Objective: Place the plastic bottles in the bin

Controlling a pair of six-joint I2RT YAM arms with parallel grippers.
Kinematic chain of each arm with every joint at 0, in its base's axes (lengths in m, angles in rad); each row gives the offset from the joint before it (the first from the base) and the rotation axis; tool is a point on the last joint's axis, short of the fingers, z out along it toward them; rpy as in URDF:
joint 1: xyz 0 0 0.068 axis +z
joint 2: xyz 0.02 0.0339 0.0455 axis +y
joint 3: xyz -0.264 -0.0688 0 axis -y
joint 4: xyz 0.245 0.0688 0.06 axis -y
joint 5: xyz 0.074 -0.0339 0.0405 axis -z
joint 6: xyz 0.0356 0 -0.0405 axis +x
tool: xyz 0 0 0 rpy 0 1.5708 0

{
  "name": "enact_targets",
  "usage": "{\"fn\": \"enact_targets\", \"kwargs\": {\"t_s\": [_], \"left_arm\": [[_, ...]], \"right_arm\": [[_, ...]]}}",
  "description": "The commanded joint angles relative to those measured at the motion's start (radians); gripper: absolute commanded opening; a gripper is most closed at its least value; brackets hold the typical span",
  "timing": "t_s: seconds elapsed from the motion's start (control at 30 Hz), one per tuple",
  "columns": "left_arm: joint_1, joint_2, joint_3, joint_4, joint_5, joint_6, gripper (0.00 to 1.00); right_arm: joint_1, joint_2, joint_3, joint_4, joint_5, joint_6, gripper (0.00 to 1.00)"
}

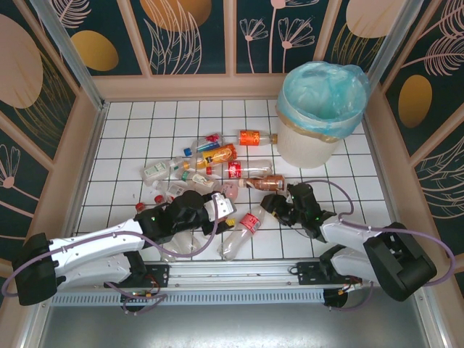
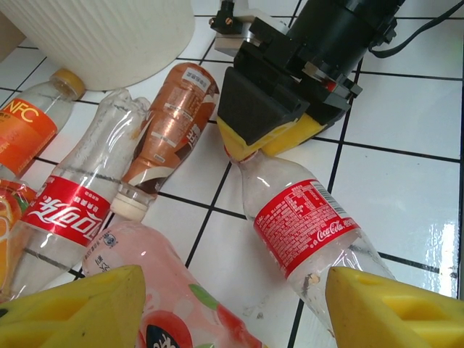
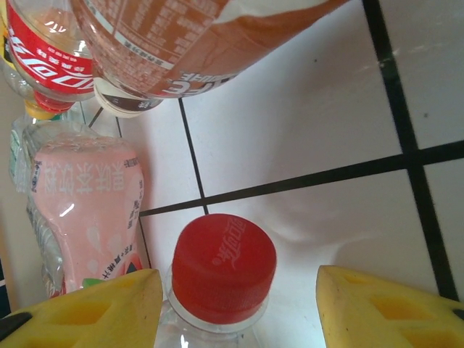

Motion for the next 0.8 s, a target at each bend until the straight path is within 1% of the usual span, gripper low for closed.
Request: {"fn": "enact_targets", "kwargs": {"t_s": [0.0, 0.4, 0.67, 0.77], "left_arm": [[-0.004, 0.01, 0.025, 0.022, -0.017, 0.015, 0.67], [-0.004, 0.034, 0.038, 0.019, -0.013, 0.011, 0.67], [-0.004, 0.039, 0.038, 0.019, -0.019, 0.016, 0.67], [-0.004, 0.046, 0.04, 0.019, -0.019, 0.016, 0.67]], "right_arm": [[-0.032, 0.027, -0.015, 0.074, -0.024, 0.023, 0.58], [-0.071, 0.108, -0.025, 0.194, -0.078, 0.046, 0.56], [-0.078, 0.178, -0.028, 0.255, -0.115, 0.054, 0.52], [-0.084, 0.198, -0.03, 0.272, -0.124, 0.053, 0.49]]}}
